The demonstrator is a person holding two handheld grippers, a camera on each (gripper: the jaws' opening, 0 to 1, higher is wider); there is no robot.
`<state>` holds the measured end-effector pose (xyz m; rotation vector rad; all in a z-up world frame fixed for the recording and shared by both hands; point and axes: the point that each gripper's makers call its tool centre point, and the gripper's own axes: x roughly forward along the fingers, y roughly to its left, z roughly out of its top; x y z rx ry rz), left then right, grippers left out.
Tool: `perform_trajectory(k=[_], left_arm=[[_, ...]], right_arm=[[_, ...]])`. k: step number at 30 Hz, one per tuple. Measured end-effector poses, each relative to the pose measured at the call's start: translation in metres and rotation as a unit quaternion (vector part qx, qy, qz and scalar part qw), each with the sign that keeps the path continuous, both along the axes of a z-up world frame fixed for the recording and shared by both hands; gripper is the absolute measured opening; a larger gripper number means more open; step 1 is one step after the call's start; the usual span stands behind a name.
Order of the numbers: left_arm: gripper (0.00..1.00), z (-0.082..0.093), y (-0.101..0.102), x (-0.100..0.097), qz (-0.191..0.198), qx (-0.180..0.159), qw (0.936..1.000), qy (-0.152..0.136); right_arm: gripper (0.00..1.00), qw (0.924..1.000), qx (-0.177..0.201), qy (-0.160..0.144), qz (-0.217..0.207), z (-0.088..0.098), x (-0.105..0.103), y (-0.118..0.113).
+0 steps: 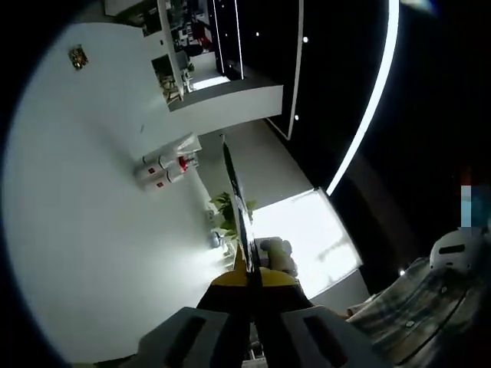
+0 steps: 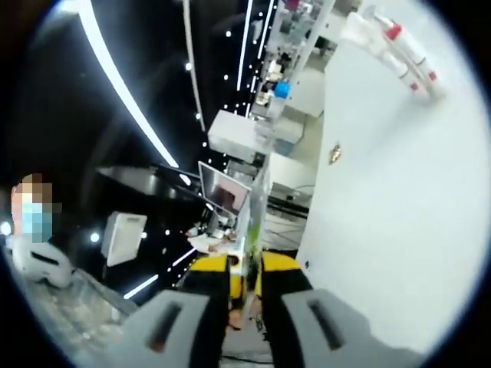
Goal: Arrange the skincare products in the storage area until every visible bottle or jar stands upright without overlapping.
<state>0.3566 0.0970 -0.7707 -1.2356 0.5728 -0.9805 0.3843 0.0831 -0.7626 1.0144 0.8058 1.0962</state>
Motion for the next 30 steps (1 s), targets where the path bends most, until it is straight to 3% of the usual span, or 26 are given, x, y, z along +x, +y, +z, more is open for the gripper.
perform_trajectory(k=[6, 14, 19, 30], left_arm=[[0.01, -0.009, 0.002, 0.015, 0.012, 0.004, 0.9999, 0.007], [0.01, -0.023, -0.007, 0.022, 0.006, 0.001, 0.9998, 0.019], [0.01, -0.033, -0.010, 0.030, 0.007, -0.002, 0.9993, 0.035], [0.01, -0.053, 0.000, 0.073, 0.023, 0.044, 0.9978, 0.045]], right_arm=[[0.13, 0.9995, -0.027, 0.014, -0.003, -0.019, -0.009, -0.010], [0.10, 0.9985, -0.048, 0.021, -0.013, -0.034, -0.001, -0.012], [0.03, 0.9978, -0.048, 0.043, -0.017, -0.048, 0.012, -0.015], [0.00, 0.9971, -0.062, 0.020, -0.039, -0.068, 0.055, -0.006]])
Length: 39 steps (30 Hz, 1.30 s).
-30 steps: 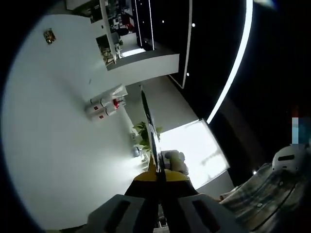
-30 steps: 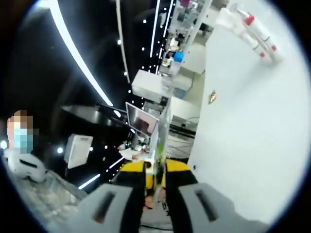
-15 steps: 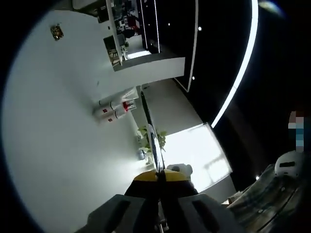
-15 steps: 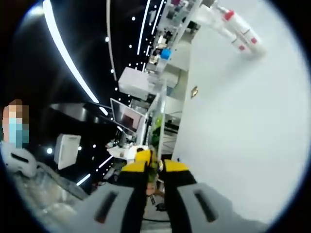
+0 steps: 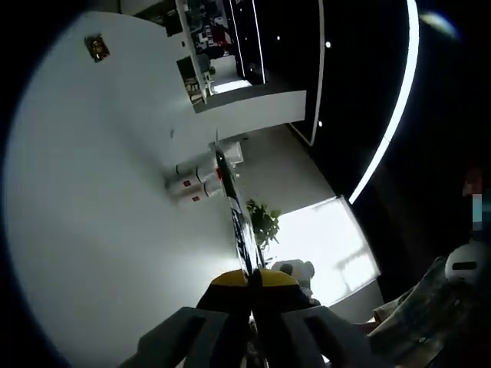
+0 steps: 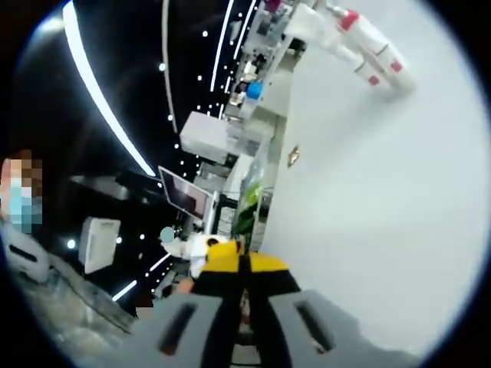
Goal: Arrange the skincare products in the storage area until every visible bottle or jar stands upright without overlapping.
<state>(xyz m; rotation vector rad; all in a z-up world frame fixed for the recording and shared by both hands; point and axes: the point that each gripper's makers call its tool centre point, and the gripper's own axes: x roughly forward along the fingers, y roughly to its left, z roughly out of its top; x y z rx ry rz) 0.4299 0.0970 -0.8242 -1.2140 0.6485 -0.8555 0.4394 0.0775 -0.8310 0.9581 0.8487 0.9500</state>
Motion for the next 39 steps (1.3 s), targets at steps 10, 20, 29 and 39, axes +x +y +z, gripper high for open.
perform_trajectory(k=[10, 20, 29, 39], left_arm=[[0.03, -0.014, 0.012, 0.039, 0.034, 0.040, 0.9986, 0.010], [0.04, -0.032, 0.024, 0.063, 0.051, 0.066, 0.9962, 0.024], [0.05, -0.051, 0.033, 0.084, 0.080, 0.093, 0.9916, 0.040], [0.02, -0.071, 0.031, 0.119, 0.091, 0.145, 0.9846, 0.035]], right_arm=[[0.00, 0.9995, -0.022, -0.014, -0.015, -0.009, 0.043, 0.000], [0.00, 0.9963, -0.066, -0.054, 0.007, -0.019, 0.081, 0.008], [0.00, 0.9926, -0.098, -0.071, -0.004, -0.034, 0.109, 0.010], [0.00, 0.9901, -0.120, -0.062, -0.039, -0.057, 0.140, 0.004]])
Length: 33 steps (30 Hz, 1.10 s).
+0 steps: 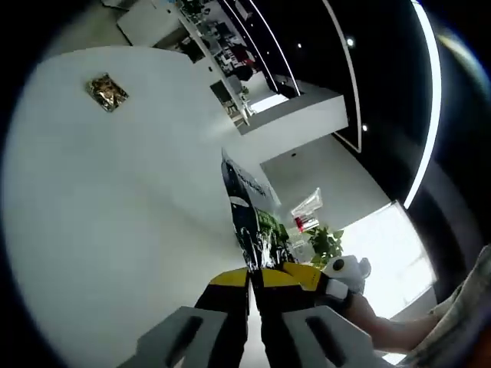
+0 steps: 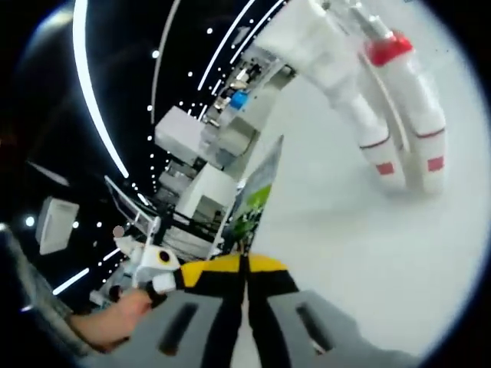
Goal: Arrange the skincare products in the storage area until every visible bottle or jar stands upright without overlapping.
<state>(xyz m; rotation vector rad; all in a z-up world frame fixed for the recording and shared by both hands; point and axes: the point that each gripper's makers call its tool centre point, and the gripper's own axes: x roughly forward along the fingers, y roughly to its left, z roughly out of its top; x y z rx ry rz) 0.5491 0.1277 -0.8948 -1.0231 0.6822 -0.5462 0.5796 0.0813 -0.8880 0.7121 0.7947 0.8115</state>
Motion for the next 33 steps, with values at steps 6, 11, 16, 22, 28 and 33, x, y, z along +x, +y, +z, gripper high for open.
perform_trajectory(k=[6, 11, 16, 22, 28, 33], left_arm=[[0.00, -0.011, -0.005, 0.020, -0.001, 0.026, 0.9997, 0.001], [0.00, -0.023, -0.013, 0.032, 0.001, 0.034, 0.9994, 0.007], [0.00, -0.032, -0.019, 0.042, 0.002, 0.040, 0.9991, 0.013], [0.01, -0.039, -0.022, 0.048, 0.006, 0.046, 0.9987, 0.019], [0.03, -0.047, -0.024, 0.046, 0.002, 0.064, 0.9976, 0.028], [0.07, -0.053, -0.018, 0.041, 0.011, 0.101, 0.9943, 0.033]], right_arm=[[0.00, 0.9995, -0.013, 0.008, -0.028, -0.015, 0.018, -0.009], [0.00, 0.9983, -0.026, 0.016, -0.050, -0.027, 0.029, -0.016], [0.00, 0.9968, -0.028, 0.026, -0.070, -0.040, 0.037, -0.024], [0.00, 0.9954, -0.021, 0.042, -0.083, -0.048, 0.047, -0.028], [0.00, 0.9940, -0.024, 0.057, -0.091, -0.055, 0.045, -0.029], [0.00, 0.9926, -0.019, 0.063, -0.102, -0.057, 0.049, -0.032]])
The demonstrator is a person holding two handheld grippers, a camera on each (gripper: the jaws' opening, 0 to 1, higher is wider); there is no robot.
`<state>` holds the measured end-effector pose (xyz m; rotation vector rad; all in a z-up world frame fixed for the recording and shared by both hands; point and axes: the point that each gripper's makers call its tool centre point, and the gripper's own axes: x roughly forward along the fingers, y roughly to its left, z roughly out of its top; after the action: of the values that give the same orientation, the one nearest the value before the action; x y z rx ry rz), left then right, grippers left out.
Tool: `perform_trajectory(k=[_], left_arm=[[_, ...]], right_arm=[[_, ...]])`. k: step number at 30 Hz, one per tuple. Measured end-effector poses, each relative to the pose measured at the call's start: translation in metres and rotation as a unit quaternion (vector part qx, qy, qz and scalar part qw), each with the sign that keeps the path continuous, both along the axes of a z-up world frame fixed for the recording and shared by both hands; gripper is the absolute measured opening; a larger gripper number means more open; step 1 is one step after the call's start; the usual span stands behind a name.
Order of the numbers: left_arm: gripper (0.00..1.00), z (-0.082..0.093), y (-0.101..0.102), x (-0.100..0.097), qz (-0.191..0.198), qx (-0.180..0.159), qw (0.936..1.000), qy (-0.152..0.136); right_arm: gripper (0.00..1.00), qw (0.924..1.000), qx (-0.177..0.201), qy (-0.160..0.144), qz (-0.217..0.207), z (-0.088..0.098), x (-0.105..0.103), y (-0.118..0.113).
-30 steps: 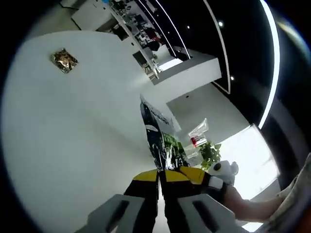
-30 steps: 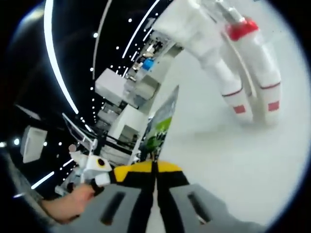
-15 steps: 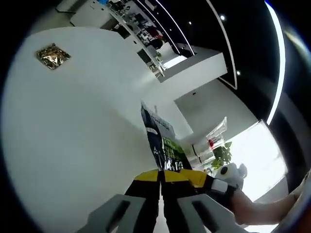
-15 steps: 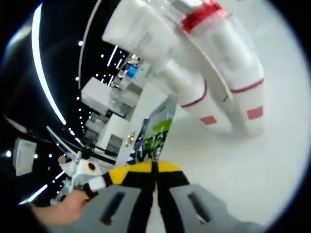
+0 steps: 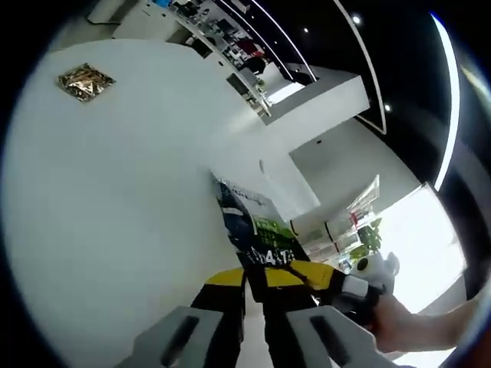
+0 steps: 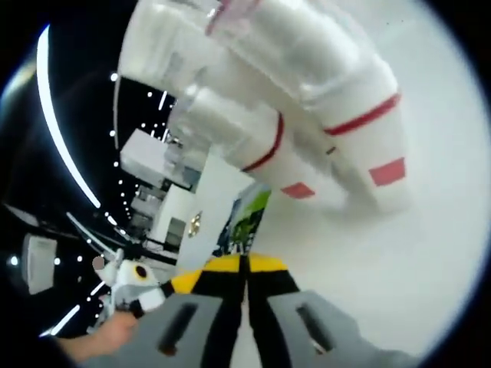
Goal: Arrange the skincare products in the storage area until every visible bottle or jar stands upright without overlapping.
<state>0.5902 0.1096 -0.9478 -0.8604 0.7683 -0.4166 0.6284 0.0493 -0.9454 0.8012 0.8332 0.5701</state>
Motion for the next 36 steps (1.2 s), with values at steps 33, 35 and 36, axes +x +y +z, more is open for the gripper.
perform_trajectory(k=[33, 35, 36], left_arm=[[0.14, -0.007, -0.003, -0.016, 0.022, -0.005, 0.9997, 0.013], [0.15, -0.008, -0.005, -0.018, 0.026, -0.010, 0.9995, 0.015], [0.15, -0.010, -0.006, -0.018, 0.024, -0.010, 0.9995, 0.018]], right_arm=[[0.19, 0.9891, -0.131, -0.066, 0.000, 0.002, -0.022, -0.036], [0.18, 0.9863, -0.145, -0.078, 0.010, 0.002, -0.021, -0.037], [0.18, 0.9851, -0.151, -0.081, 0.016, 0.003, -0.022, -0.037]])
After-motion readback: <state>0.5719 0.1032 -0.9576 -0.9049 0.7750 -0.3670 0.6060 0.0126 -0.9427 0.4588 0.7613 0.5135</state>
